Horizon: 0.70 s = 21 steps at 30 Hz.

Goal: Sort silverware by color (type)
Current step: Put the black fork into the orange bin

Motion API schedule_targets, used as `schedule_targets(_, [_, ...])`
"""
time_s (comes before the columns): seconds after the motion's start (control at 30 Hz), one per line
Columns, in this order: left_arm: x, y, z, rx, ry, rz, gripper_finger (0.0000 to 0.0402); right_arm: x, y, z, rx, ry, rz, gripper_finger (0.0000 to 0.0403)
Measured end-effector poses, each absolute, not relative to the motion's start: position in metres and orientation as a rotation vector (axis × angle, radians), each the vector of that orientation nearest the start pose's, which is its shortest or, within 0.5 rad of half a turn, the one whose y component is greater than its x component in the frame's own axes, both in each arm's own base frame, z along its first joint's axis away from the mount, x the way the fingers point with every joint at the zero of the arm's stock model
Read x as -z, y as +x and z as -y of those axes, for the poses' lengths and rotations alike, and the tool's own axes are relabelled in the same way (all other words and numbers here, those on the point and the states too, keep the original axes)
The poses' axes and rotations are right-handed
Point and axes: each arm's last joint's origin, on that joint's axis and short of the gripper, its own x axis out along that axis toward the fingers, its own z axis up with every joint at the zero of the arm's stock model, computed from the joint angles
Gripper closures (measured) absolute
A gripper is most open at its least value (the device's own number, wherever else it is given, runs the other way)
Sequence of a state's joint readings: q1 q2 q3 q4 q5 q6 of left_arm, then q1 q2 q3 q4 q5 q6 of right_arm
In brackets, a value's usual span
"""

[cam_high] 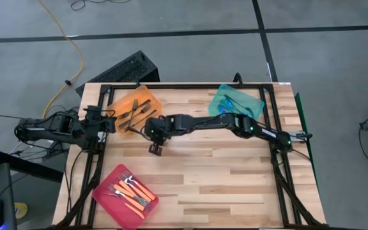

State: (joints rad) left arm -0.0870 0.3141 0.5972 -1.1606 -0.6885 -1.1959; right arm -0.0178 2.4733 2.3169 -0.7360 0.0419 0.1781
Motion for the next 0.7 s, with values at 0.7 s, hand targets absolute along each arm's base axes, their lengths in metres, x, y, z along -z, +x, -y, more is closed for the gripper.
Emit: schedule_targets(0.7, [-0.242, 0.046, -0.015, -0.974, -0.756, -0.343, 0.0401, -0.254, 0.562, 0.087, 0.211, 0.128, -0.356, 0.038])
